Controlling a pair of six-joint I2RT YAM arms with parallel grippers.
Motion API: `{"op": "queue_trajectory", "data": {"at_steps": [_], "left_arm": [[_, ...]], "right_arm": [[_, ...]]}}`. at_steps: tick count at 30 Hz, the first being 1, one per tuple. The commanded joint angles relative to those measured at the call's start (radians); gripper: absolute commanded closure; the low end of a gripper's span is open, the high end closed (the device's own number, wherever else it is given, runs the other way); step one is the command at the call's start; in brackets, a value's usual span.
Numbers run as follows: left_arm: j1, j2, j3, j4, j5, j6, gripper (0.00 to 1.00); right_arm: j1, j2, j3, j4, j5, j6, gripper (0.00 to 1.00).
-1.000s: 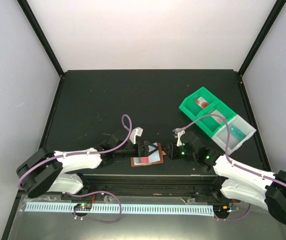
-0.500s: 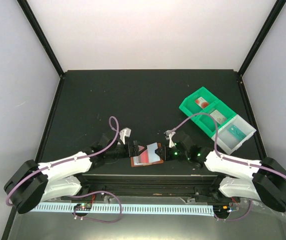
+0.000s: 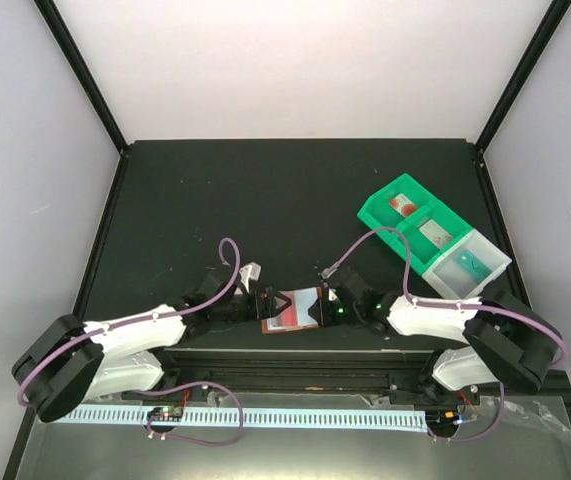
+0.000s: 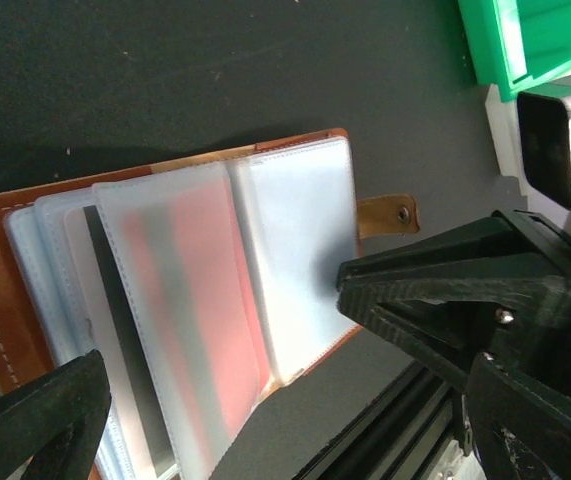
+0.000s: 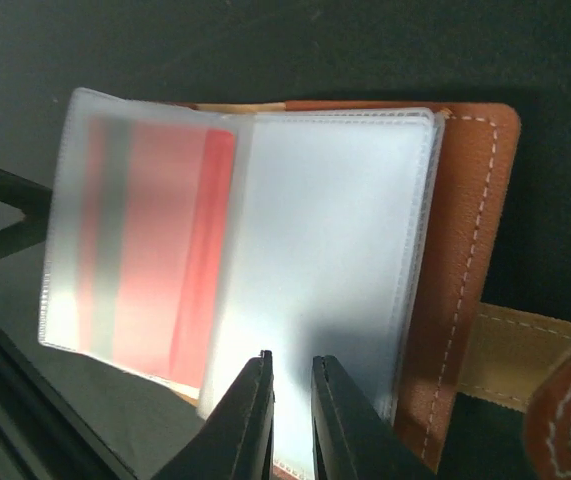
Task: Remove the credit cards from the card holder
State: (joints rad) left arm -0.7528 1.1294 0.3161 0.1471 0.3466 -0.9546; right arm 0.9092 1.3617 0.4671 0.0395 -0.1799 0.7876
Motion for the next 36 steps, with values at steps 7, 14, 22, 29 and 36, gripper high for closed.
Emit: {"op": "queue_trajectory", "data": {"at_steps": [7,14,22,29,36], "left_arm": [[0.006,0.035,0.013,0.124,0.093,-0.025,0.01],[0.002,0.046,0.012,0.165,0.118,-0.044,0.01],[-0.009,0.049,0.023,0.198,0.13,-0.057,0.01],[-0.024,0.047,0.059,0.167,0.131,-0.062,0.01],[-0.04,0.018,0.06,0.12,0.096,-0.085,0.01]], "right_arm": [[0.007,0.037,-0.007,0.044,0.03,0.004,0.87],[0.006,0.037,-0.008,0.044,0.032,0.004,0.87],[0.007,0.04,-0.013,0.049,0.031,0.001,0.88],[0.007,0.04,-0.014,0.048,0.033,0.0,0.88],[0.007,0.043,-0.008,0.045,0.03,-0.006,0.89]]}}
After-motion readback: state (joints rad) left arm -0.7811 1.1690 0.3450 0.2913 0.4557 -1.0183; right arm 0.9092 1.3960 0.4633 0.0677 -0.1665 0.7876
